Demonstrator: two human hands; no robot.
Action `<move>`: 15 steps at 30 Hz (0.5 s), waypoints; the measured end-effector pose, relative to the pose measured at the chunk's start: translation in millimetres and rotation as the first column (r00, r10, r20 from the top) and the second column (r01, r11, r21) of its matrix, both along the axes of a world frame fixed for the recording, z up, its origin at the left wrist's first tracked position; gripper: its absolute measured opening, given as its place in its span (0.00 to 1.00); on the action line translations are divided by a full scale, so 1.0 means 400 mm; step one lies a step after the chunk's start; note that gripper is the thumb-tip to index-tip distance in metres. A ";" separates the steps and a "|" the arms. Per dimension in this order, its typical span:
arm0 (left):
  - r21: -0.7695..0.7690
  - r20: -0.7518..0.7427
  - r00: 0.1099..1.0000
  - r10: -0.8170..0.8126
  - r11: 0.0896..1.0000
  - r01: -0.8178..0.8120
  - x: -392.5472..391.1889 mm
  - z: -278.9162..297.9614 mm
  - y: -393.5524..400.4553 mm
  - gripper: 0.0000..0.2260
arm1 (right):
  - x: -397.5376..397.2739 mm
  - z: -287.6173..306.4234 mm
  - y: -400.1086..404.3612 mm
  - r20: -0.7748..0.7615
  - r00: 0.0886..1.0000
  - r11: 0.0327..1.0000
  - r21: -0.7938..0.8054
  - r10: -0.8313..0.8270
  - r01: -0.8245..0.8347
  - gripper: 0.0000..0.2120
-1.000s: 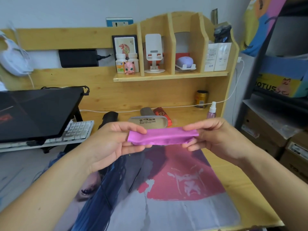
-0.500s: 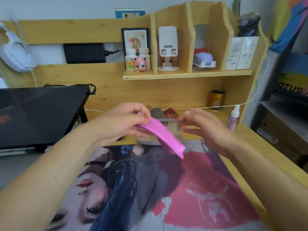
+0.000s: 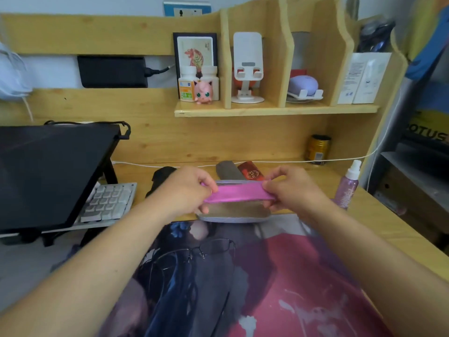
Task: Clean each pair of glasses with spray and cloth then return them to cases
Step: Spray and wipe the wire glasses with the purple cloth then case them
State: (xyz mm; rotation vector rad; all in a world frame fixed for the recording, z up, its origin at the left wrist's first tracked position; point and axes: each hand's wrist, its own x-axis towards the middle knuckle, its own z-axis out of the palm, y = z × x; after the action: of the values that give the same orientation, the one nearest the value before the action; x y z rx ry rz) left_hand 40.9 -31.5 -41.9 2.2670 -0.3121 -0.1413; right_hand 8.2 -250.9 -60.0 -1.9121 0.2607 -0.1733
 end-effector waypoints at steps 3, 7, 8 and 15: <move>0.233 0.108 0.994 0.012 0.972 -0.037 0.022 -0.061 -0.008 0.13 | 0.025 -0.058 0.029 0.055 0.998 0.934 -0.354 -0.024 0.042 0.11; 0.403 0.179 0.984 0.018 0.911 -0.090 0.026 -0.087 -0.013 0.13 | 0.034 -0.090 0.048 0.055 0.998 0.698 -0.714 -0.012 0.048 0.07; 0.420 0.189 0.982 0.015 0.903 -0.095 0.024 -0.087 -0.016 0.13 | 0.032 -0.095 0.050 0.043 0.999 0.662 -0.748 -0.016 0.043 0.07; 0.563 0.238 0.971 -0.009 0.816 -0.130 0.015 -0.096 -0.029 0.08 | 0.008 -0.097 0.060 0.000 1.000 0.466 -0.885 -0.015 0.007 0.09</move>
State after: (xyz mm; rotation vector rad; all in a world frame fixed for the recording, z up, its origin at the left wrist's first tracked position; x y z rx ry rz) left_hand 46.7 -43.0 -80.5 2.9089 -0.3514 0.0794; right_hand 11.6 -227.0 -98.8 -2.9860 0.1935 -0.3648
